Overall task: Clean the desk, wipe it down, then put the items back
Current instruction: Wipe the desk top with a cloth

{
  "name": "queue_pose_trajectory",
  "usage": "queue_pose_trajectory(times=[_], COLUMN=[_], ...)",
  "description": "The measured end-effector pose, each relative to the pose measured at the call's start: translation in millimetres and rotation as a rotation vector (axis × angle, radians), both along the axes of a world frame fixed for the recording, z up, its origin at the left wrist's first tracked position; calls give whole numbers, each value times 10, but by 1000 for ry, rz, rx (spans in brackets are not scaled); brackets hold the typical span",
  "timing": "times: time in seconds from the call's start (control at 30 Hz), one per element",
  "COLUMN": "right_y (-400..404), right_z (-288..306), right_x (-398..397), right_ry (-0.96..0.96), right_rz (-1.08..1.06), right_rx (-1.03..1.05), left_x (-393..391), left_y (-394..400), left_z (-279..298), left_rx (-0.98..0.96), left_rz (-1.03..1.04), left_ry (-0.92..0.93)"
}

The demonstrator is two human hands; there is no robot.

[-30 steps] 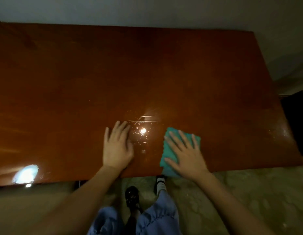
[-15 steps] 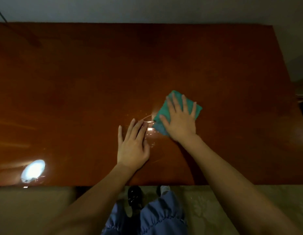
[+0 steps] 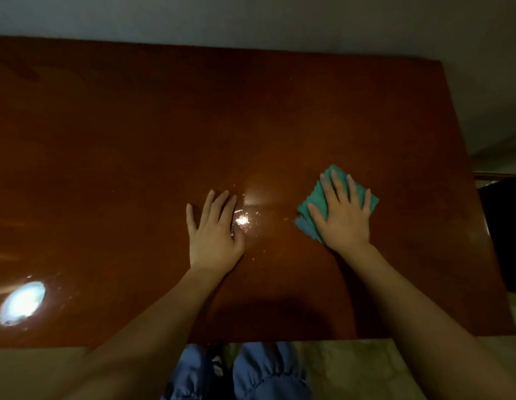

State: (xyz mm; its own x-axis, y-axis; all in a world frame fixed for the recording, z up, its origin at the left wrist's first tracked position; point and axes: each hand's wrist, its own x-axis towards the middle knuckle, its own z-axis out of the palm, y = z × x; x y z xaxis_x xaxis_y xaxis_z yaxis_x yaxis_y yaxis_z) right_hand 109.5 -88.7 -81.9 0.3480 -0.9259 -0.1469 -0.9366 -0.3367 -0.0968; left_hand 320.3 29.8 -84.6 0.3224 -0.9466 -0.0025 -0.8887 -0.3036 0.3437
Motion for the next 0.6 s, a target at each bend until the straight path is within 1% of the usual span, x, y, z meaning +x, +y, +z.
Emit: queue_pose_trajectory(times=[0.07, 0.13, 0.2, 0.27, 0.37, 0.43, 0.53, 0.6], right_y=[-117, -141, -78, 62, 218, 152, -79, -267], right_z=[-6, -7, -12, -31, -44, -68, -86, -80], right_x=[304, 583, 775, 858, 710, 473, 144, 38], right_ry=[10, -4, -10, -11, -33, -7, 25, 32], right_rz=[-130, -120, -21, 125, 348, 468, 566, 532], right_rx=[16, 41, 35, 23, 3, -3, -7, -3], left_x=[-10, -7, 4, 17, 32, 40, 62, 91], left_y=[-96, -186, -318, -431, -522, -537, -626, -762], left_z=[0, 16, 24, 30, 15, 12, 29, 35], left_rx=[6, 12, 27, 42, 41, 29, 30, 26], left_rz=[8, -2, -7, 9, 15, 6, -7, 7], left_ry=[0, 7, 9, 6, -5, -19, -21, 1])
